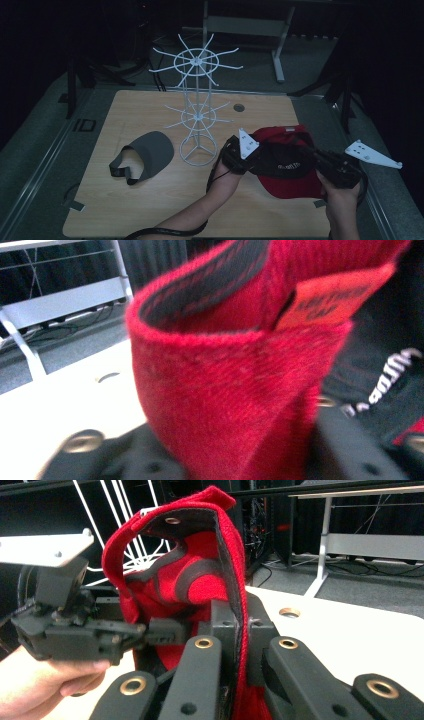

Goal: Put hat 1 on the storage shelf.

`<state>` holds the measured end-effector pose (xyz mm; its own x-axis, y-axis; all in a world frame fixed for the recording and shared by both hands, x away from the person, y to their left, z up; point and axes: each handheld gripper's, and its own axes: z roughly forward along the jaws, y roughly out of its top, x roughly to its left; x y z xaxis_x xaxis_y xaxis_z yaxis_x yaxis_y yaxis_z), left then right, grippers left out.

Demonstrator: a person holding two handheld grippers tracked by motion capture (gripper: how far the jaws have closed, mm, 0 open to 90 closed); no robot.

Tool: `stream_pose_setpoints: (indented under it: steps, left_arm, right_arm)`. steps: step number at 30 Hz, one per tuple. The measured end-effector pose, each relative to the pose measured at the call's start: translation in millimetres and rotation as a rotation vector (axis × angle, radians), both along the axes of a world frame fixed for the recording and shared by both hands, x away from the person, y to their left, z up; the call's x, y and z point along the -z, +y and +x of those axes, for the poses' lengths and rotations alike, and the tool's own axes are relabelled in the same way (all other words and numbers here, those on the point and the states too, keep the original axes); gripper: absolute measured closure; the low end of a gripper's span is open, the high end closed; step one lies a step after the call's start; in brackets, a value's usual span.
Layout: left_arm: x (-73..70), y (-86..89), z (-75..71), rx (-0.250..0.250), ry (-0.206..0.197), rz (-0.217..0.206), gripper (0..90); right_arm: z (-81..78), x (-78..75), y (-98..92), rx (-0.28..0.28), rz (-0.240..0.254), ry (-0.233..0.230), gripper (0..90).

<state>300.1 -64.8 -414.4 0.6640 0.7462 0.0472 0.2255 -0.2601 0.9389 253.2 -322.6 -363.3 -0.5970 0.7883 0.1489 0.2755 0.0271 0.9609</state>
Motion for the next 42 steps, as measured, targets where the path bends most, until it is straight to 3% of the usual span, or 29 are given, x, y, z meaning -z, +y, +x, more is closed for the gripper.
stream_pose_setpoints:
  steps: [3, 15, 21, 26, 34, 36, 39, 40, 42]
  left_arm:
    - [-5.5, -2.8, -2.0, -0.011, -0.018, 0.014, 88.1]
    - [-29.8, -2.3, -11.3, -0.004, -0.121, 0.036, 89.7]
    - [-40.2, -1.4, -10.2, 0.01, -0.129, 0.017, 89.7]
    - [-45.6, -1.8, -11.0, 0.019, -0.142, 0.014, 89.7]
    - [-51.5, 2.5, -9.6, 0.044, -0.146, -0.021, 89.7]
    - [-52.7, 3.5, -9.4, 0.043, -0.148, -0.026, 89.7]
    - [-54.6, 4.3, -9.9, 0.046, -0.155, -0.025, 89.7]
    - [-55.7, 4.8, -9.7, 0.052, -0.15, -0.034, 89.7]
    - [-57.1, 5.5, -10.4, 0.047, -0.164, -0.032, 89.7]
  right_arm:
    - [-0.5, 1.8, 1.8, 0.003, -0.006, -0.001, 87.2]
    - [-5.0, 16.6, -1.1, 0.025, -0.01, 0.014, 86.1]
    - [-9.4, 19.8, -2.1, 0.008, -0.003, 0.021, 83.9]
    - [-12.7, 24.0, -2.9, 0.0, -0.007, 0.033, 76.9]
    - [-22.3, 25.6, -2.2, -0.073, -0.053, 0.028, 54.3]
    - [-23.3, 25.4, -1.4, -0.079, -0.061, 0.03, 53.7]
    - [-25.9, 25.8, 1.5, -0.123, -0.081, 0.038, 50.6]
    - [-27.9, 26.4, 3.9, -0.163, -0.091, 0.037, 49.0]
    - [-28.4, 26.6, 4.9, -0.175, -0.091, 0.044, 48.3]
